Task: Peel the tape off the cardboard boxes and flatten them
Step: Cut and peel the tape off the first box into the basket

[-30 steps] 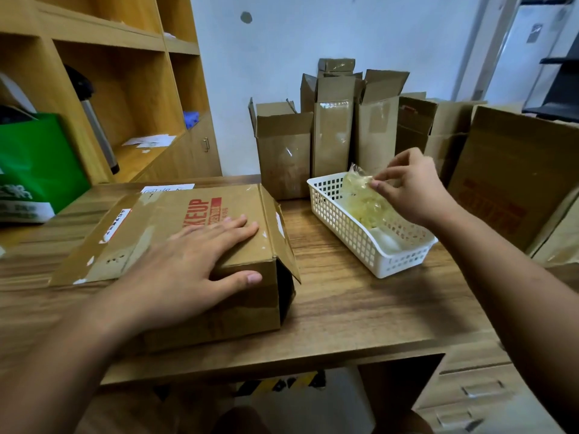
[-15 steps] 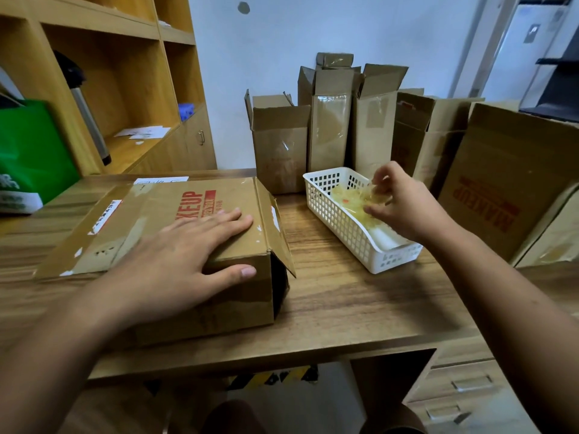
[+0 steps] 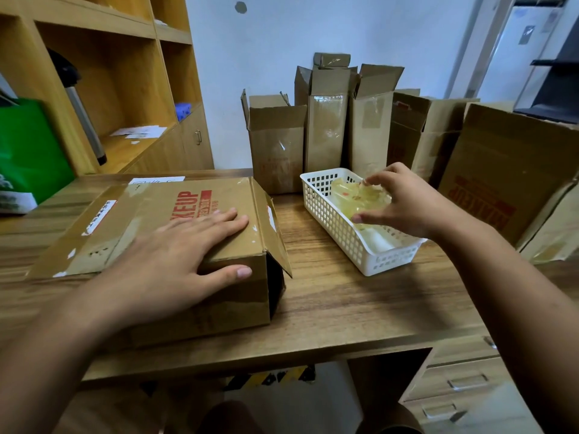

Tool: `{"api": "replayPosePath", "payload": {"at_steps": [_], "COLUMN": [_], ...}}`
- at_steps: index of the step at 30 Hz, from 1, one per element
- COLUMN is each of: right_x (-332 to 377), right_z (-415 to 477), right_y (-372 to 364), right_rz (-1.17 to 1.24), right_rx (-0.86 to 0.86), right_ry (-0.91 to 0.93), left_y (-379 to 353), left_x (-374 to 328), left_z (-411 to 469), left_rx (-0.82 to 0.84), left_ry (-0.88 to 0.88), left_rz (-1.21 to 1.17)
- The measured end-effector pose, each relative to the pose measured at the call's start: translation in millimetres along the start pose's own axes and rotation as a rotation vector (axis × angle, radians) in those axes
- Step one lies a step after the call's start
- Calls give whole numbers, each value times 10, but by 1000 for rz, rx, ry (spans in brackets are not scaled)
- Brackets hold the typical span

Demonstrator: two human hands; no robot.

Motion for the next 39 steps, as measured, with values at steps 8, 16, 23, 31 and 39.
{"api": "replayPosePath", "payload": {"at_steps": [8,16,23,31,39], "right_x": [65,261,765,956,885], "right_z": [-49,-187,-180,19,-99], "right_y": [76,52,-352,-644,-689], "right_rz": [-100,62,159,110,-52], "right_rx": [-231,-453,-143,71,-56], "right_ry": [-70,184,521,539,537], "left_y": [5,-1,22,-89,-340], "left_x": [-9,10,197,351,418], "left_z": [-5,-4,-47,-159,-348], "left_rx": [-9,-49,-171,-438,-529], "left_ry": [-12,-52,-284,-461,-331], "left_rz": [6,30,-4,100,6]}}
Point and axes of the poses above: each hand's wrist, its own z-axis towards the middle knuckle, its own y-axis out of the back of the hand, x = y × z, the point moved 1 cm from there along z, towards the middle knuckle, and after that the axes turned 13 degrees about x, right-handed, at the moved point
